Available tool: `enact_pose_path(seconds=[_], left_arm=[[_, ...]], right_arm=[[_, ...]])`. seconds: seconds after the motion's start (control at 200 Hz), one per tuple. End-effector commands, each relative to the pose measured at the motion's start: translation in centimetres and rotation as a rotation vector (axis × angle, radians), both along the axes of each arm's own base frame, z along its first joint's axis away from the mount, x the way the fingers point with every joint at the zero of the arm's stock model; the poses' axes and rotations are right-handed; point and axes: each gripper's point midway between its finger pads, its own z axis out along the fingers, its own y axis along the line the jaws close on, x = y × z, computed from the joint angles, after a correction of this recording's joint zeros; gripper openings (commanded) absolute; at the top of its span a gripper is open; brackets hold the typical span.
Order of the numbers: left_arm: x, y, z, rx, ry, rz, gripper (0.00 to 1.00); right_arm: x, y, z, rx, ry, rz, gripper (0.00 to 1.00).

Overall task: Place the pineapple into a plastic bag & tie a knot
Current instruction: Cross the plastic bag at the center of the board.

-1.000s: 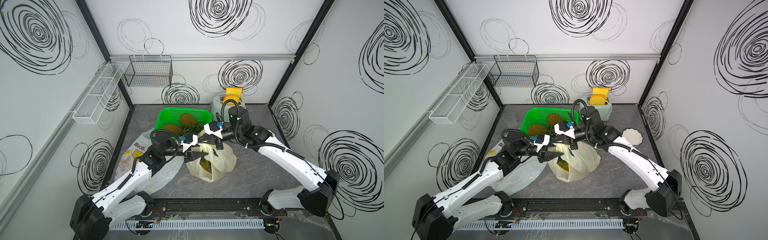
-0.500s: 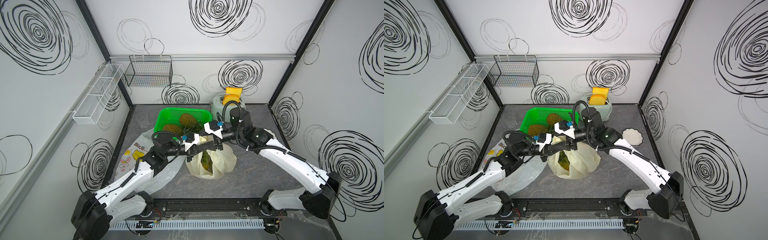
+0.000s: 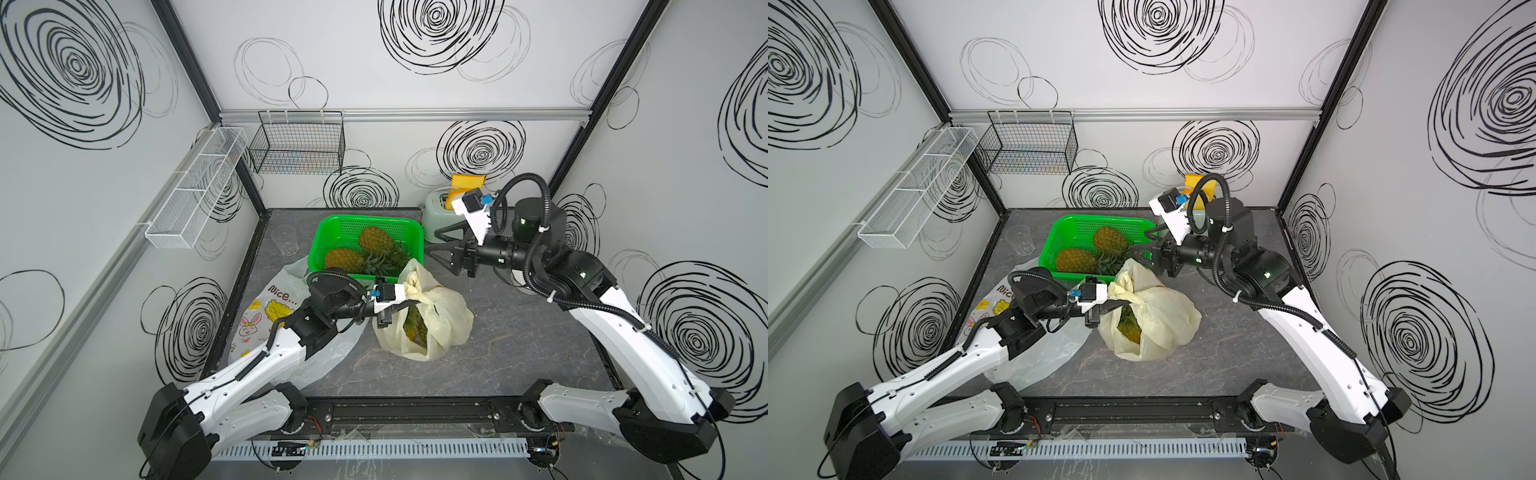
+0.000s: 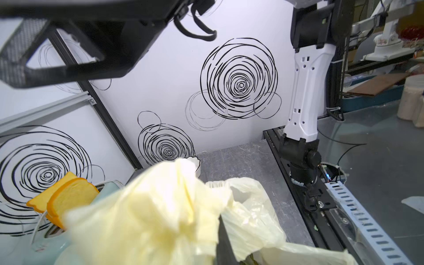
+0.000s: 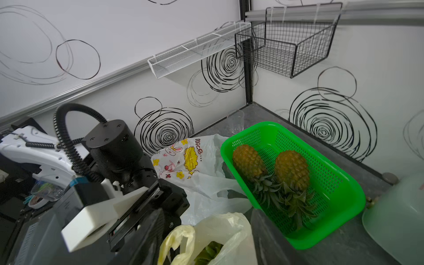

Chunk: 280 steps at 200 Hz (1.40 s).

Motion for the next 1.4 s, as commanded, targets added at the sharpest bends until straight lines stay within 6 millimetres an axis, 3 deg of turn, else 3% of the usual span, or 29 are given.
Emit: enact_pose_path(seconds=[0.0, 0.23, 0.55, 0.74, 0.88, 0.96, 1.07, 1.21, 1.331, 1.396], left_arm=[[-0.2, -0.1, 0.6, 0.014, -0.148, 0.025, 0.05], [-0.2, -0.5, 0.2, 0.038, -0.164, 0.02, 0.05], [-0.1, -0.9, -0.1, 0.052, -0.159, 0.032, 0.05], [0.0, -1.0, -0.3, 0.059, -0.15, 0.04, 0.05], [0.3, -1.0, -0.4, 0.063, -0.145, 0.055, 0.05], [0.4, -1.0, -0.5, 0.066, -0.136, 0.061, 0.05], [0.5, -0.9, -0.4, 0.061, -0.129, 0.067, 0.05], [0.6, -0.9, -0.2, 0.053, -0.124, 0.077, 0.06], [0.7, -0.5, 0.1, 0.035, -0.113, 0.099, 0.21], [0.5, -0.1, 0.4, 0.006, -0.117, 0.111, 0.37]], right_arm=[[-0.8, 0.0, -5.2, -0.123, 0.285, -0.012, 0.61], [-2.8, 1.6, -6.9, -0.153, 0.37, 0.118, 0.65], [-4.4, 3.0, -9.0, -0.188, 0.463, 0.21, 0.6], [-5.2, 3.3, -10.1, -0.206, 0.508, 0.241, 0.39], [-5.5, 3.3, -10.4, -0.214, 0.526, 0.257, 0.48], [-5.8, 3.1, -10.3, -0.217, 0.524, 0.259, 0.48], [-5.8, 2.8, -10.4, -0.23, 0.509, 0.244, 0.36], [-5.5, 2.7, -10.7, -0.238, 0.502, 0.235, 0.0], [-5.1, 2.8, -10.9, -0.233, 0.504, 0.208, 0.0], [-4.9, 2.9, -10.9, -0.226, 0.506, 0.204, 0.0]])
